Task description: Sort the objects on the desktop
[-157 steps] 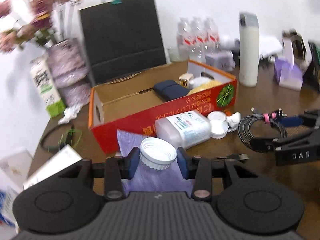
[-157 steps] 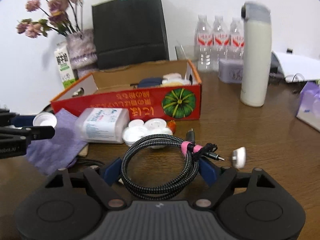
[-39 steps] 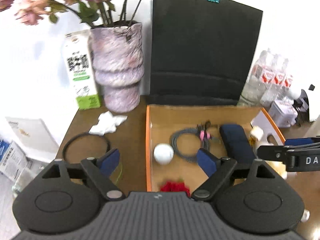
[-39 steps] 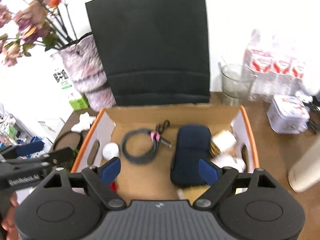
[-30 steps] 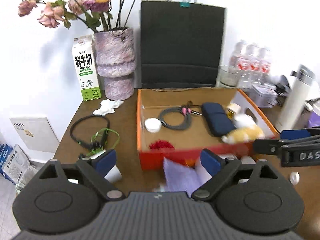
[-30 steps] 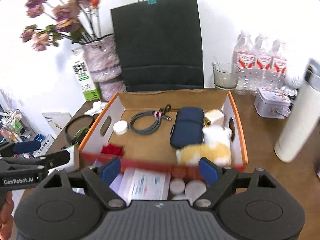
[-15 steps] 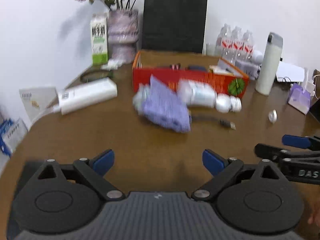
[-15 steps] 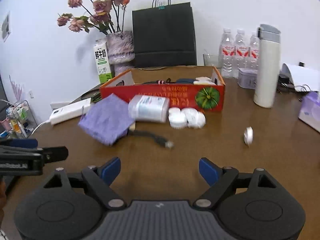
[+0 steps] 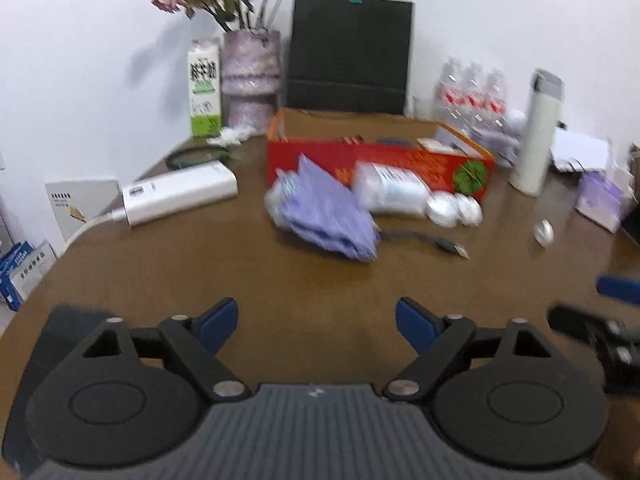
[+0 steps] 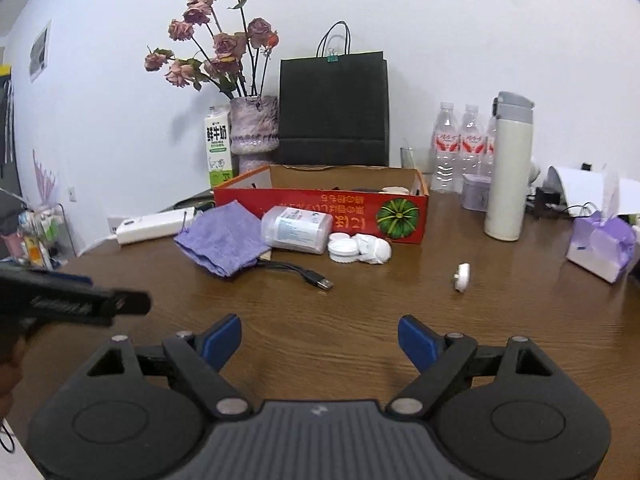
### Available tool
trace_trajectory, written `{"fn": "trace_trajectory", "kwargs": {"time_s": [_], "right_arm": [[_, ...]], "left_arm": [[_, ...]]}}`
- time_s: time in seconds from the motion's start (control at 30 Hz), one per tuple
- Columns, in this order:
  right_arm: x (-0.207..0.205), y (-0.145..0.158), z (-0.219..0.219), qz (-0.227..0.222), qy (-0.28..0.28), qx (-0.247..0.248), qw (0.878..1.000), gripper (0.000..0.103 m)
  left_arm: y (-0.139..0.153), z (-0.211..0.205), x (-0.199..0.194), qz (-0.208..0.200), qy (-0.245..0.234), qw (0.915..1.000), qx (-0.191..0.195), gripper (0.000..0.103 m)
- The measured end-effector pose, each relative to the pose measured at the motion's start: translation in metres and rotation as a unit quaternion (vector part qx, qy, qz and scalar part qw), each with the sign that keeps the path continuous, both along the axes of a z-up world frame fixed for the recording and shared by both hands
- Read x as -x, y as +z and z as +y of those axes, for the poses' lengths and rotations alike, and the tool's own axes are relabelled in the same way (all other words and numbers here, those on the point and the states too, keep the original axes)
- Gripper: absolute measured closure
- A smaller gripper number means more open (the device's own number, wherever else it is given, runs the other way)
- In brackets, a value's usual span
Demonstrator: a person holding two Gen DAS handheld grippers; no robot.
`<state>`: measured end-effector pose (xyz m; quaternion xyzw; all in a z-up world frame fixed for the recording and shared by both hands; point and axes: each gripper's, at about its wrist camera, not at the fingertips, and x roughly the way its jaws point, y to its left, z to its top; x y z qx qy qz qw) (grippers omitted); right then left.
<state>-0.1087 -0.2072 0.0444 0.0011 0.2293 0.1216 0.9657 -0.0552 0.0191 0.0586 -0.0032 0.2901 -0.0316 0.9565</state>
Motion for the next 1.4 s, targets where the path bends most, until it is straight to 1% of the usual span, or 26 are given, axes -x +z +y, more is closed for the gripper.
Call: {"fn": "trace_trajectory", "kwargs": {"time_s": [0.07,0.13,0.2,0.27,0.33,0.37,0.47,0.53,0.6,0.63,0.7,0.77,0.87,0.9,0.97,1.03,1.2,1.3,1.4], "right_arm": [[-0.015,0.002,0.003,0.008,0.005,-0.014,1.000,0.018],[-0.032,0.005,0.006,0.012,0.011,-0.029,0.999,0.018],[-0.057,0.010,0.012,0.014,0.020,-0.043,0.999,0.018],[-0.083,0.015,0.019,0.014,0.023,-0.044,0.999,0.018],[-0.114,0.017,0.025,0.014,0.019,-0.045,0.999,0.017],[-0.132,0.017,0.028,0.020,0.019,-0.052,0.998,0.017],[-0.185,0.014,0.039,0.060,0.011,-0.070,0.996,0.016],[-0.214,0.008,0.048,0.082,0.002,-0.075,0.994,0.015],[-0.240,-0.001,0.057,0.113,-0.014,-0.072,0.991,0.015],[-0.249,-0.006,0.061,0.126,-0.019,-0.075,0.989,0.014],[-0.258,-0.011,0.065,0.128,-0.016,-0.092,0.987,0.012],[-0.262,-0.014,0.069,0.131,-0.016,-0.087,0.987,0.018],[-0.261,-0.015,0.073,0.132,-0.007,-0.084,0.988,0.019],[-0.259,-0.013,0.073,0.130,-0.004,-0.090,0.987,0.020],[-0.250,-0.007,0.070,0.122,-0.005,-0.096,0.988,0.020],[-0.237,0.004,0.064,0.108,-0.005,-0.101,0.989,0.020],[-0.191,0.034,0.042,0.075,-0.008,-0.119,0.990,0.020],[-0.159,0.045,0.030,0.063,-0.013,-0.126,0.990,0.020],[-0.129,0.048,0.021,0.058,-0.010,-0.120,0.991,0.020]], "left_arm": [[0.003,0.003,-0.024,-0.003,0.002,1.0000,0.005,0.024],[0.006,0.007,-0.050,-0.004,0.003,0.9997,0.022,0.024],[0.008,0.010,-0.076,-0.005,0.004,0.9993,0.038,0.024],[0.005,0.012,-0.094,-0.009,0.012,0.9990,0.042,0.024],[0.000,0.012,-0.111,-0.008,0.011,0.9992,0.038,0.024],[-0.003,0.012,-0.117,-0.003,0.011,0.9992,0.040,0.025],[-0.014,0.014,-0.130,0.021,0.005,0.9979,0.062,0.032],[-0.022,0.014,-0.135,0.038,-0.003,0.9970,0.067,0.050],[-0.026,0.015,-0.137,0.050,-0.014,0.9962,0.070,0.075],[-0.026,0.016,-0.137,0.051,-0.017,0.9958,0.074,0.080],[-0.022,0.018,-0.132,0.039,-0.025,0.9958,0.079,0.089],[-0.015,0.015,-0.125,0.016,-0.034,0.9969,0.069,0.093],[-0.001,0.009,-0.115,-0.007,-0.049,0.9971,0.057,0.095],[0.004,0.008,-0.110,-0.011,-0.050,0.9970,0.058,0.096],[0.016,0.010,-0.100,-0.026,-0.054,0.9956,0.071,0.096],[0.030,0.013,-0.090,-0.044,-0.051,0.9942,0.083,0.096],[0.060,0.020,-0.062,-0.066,-0.047,0.9907,0.109,0.096],[0.072,0.020,-0.040,-0.082,-0.048,0.9892,0.112,0.096],[0.078,0.016,-0.017,-0.086,-0.052,0.9885,0.112,0.096]]}}
